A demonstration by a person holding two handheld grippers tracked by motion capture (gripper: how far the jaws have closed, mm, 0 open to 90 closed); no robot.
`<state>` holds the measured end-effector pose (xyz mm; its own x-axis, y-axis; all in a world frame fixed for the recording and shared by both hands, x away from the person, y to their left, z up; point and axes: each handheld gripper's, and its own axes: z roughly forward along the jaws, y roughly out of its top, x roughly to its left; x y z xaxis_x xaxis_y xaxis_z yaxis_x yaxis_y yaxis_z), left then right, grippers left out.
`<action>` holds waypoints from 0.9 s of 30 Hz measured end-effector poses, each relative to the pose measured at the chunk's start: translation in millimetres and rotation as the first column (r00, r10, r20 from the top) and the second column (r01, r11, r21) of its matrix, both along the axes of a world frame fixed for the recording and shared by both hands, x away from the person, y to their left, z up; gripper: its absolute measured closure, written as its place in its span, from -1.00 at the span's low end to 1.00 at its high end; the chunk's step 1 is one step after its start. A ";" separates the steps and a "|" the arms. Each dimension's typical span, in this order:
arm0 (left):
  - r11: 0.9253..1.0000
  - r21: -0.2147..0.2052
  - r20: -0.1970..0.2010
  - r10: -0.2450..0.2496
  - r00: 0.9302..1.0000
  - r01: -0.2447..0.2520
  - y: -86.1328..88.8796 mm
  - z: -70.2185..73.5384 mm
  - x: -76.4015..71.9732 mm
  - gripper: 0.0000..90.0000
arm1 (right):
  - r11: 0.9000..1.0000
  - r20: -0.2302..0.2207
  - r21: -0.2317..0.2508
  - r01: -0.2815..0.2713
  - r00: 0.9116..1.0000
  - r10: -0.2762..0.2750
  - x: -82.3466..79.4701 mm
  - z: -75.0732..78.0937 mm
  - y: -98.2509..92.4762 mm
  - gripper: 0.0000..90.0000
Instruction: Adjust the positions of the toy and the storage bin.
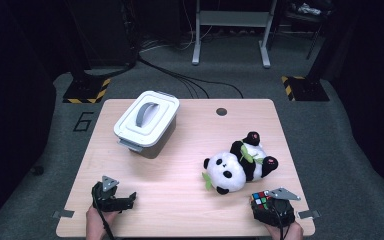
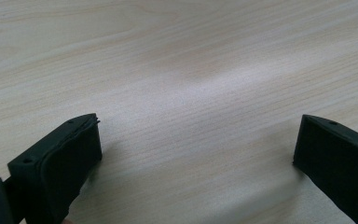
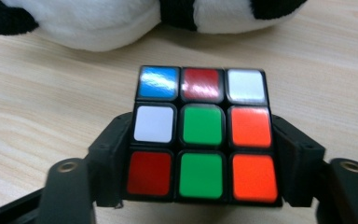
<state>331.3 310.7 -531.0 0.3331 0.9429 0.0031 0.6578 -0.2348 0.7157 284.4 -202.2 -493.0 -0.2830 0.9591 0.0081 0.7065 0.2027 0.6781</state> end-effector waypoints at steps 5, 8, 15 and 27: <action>1.000 0.000 0.002 0.001 1.000 -0.001 0.0 -0.1 0.1 -0.99 | 1.000 0.027 0.003 -0.029 0.999 0.029 -1.6 -3.6 -3.3 -0.26; 1.000 0.000 0.001 -0.001 1.000 0.001 0.1 0.0 0.2 -0.99 | 0.999 0.027 0.001 -0.042 0.999 0.042 -1.4 -3.3 -3.9 -0.25; 1.000 0.000 0.002 0.000 1.000 0.000 0.0 -0.1 0.1 -0.99 | 0.995 0.052 0.003 -0.103 0.993 0.103 -8.6 4.3 7.1 -0.25; 1.000 0.001 0.002 -0.001 1.000 0.001 0.1 0.0 0.1 -0.99 | 0.968 0.072 0.020 -0.251 0.966 0.249 -12.1 18.7 39.4 -0.25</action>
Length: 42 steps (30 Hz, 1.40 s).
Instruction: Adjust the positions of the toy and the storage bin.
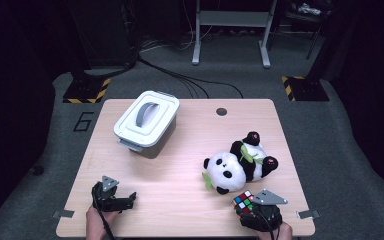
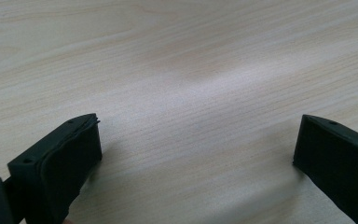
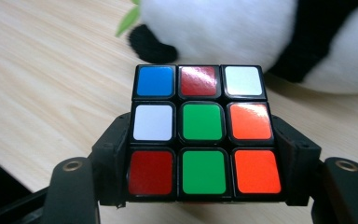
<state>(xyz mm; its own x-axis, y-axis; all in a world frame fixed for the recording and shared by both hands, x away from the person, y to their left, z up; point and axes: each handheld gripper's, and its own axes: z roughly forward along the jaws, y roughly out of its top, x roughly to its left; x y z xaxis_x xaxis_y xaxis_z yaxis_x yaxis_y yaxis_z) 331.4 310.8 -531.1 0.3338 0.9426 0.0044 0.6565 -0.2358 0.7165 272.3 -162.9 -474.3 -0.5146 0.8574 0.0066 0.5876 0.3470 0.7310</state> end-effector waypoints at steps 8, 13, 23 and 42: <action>1.000 0.000 0.000 0.000 1.000 0.000 0.1 0.0 0.0 -0.99 | 0.994 0.014 -0.007 -0.111 0.994 0.111 2.0 8.6 27.4 -0.25; 1.000 -0.001 0.000 0.000 1.000 0.000 0.0 0.0 0.0 -0.99 | 0.984 0.020 -0.011 -0.179 0.984 0.179 8.3 13.7 47.8 -0.25; 1.000 -0.008 0.004 0.006 1.000 -0.006 -0.6 -0.4 0.1 -0.99 | 0.957 0.022 -0.009 -0.290 0.957 0.290 26.2 11.5 87.1 -0.25; 1.000 -0.001 0.000 0.000 1.000 0.000 0.0 0.0 0.0 -0.99 | 0.914 0.003 -0.006 -0.406 0.914 0.406 39.4 7.4 145.6 -0.25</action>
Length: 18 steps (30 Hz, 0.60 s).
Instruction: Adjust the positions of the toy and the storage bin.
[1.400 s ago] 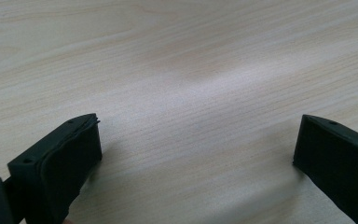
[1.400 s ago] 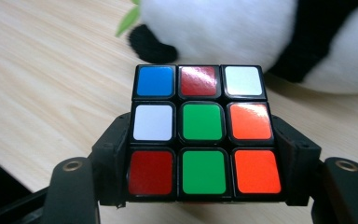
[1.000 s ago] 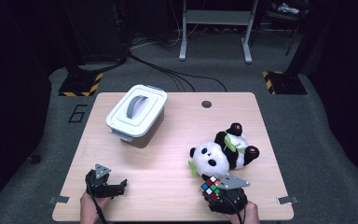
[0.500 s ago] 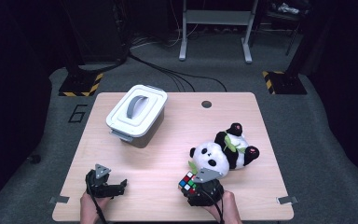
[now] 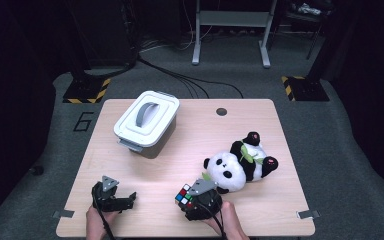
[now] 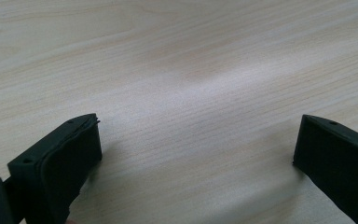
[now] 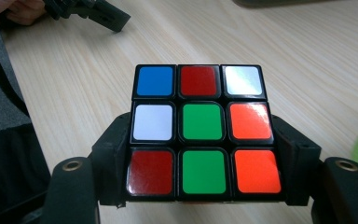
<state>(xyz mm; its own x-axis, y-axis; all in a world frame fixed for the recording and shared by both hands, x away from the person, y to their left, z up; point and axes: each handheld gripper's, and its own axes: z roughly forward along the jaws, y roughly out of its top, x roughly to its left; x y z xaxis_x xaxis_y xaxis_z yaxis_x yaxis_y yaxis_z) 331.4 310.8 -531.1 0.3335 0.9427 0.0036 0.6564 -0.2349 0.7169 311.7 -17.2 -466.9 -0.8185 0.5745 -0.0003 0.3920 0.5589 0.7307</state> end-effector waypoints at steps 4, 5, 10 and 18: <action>1.000 0.000 -0.001 -0.001 1.000 0.001 0.0 0.0 0.0 -0.99 | 1.000 -0.004 -0.011 -0.021 1.000 0.021 5.7 -5.4 16.0 -0.25; 1.000 0.000 0.000 0.000 1.000 0.000 0.0 0.0 0.0 -0.99 | 0.999 -0.009 -0.013 -0.031 0.999 0.030 7.5 -7.2 20.1 -0.25; 1.000 0.000 0.000 -0.001 1.000 0.001 0.1 0.0 0.0 -0.99 | 0.998 -0.018 -0.026 -0.058 0.998 0.058 16.9 -18.8 41.3 -0.25; 1.000 0.000 0.000 -0.001 1.000 0.001 0.1 0.0 0.0 -0.99 | 0.994 -0.031 -0.051 -0.093 0.995 0.091 25.4 -30.1 68.2 -0.26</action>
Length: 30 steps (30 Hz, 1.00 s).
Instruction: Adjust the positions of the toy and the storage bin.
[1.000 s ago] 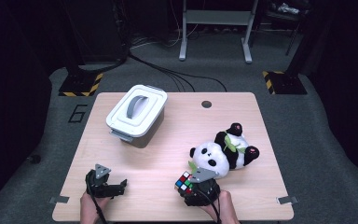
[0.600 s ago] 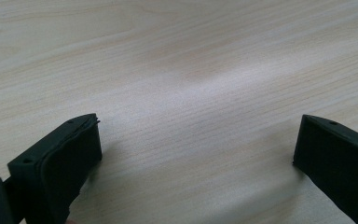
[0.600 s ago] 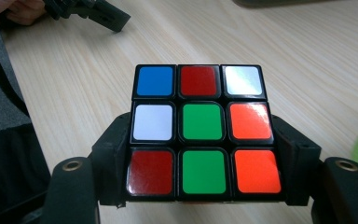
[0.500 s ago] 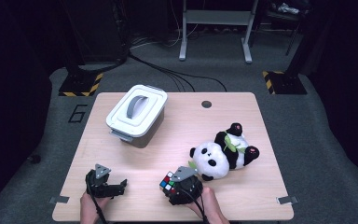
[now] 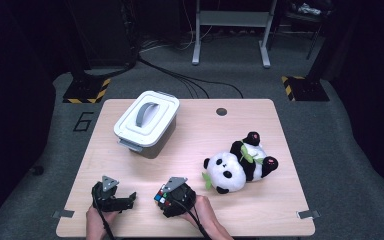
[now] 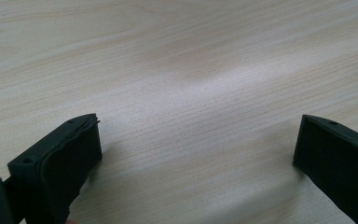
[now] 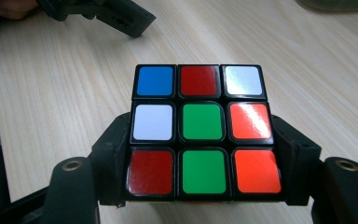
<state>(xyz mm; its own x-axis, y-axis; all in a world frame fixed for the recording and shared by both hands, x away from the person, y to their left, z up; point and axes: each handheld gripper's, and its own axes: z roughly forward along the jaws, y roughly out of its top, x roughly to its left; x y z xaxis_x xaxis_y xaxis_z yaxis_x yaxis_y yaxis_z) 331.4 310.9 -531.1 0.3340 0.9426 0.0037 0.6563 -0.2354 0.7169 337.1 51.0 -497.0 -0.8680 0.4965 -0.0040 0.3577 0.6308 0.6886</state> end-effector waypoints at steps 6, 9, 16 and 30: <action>1.000 0.001 0.000 0.000 1.000 0.000 0.0 0.0 0.0 -0.99 | 1.000 -0.003 0.016 -0.004 1.000 0.004 3.7 -1.7 8.6 -0.26; 1.000 0.001 0.000 -0.001 1.000 0.001 0.0 0.0 0.0 -0.99 | 1.000 -0.002 0.011 -0.014 1.000 0.014 4.3 -1.8 8.3 -0.31; 1.000 0.000 0.000 0.000 1.000 0.000 0.0 0.0 0.0 -0.99 | 0.998 0.038 0.069 -0.015 0.999 0.012 -4.8 15.5 -2.0 -0.93; 1.000 0.000 0.000 0.001 1.000 -0.001 -0.1 0.0 0.0 -0.99 | 0.979 0.162 0.192 0.073 0.981 -0.105 -24.5 68.3 -67.3 -1.00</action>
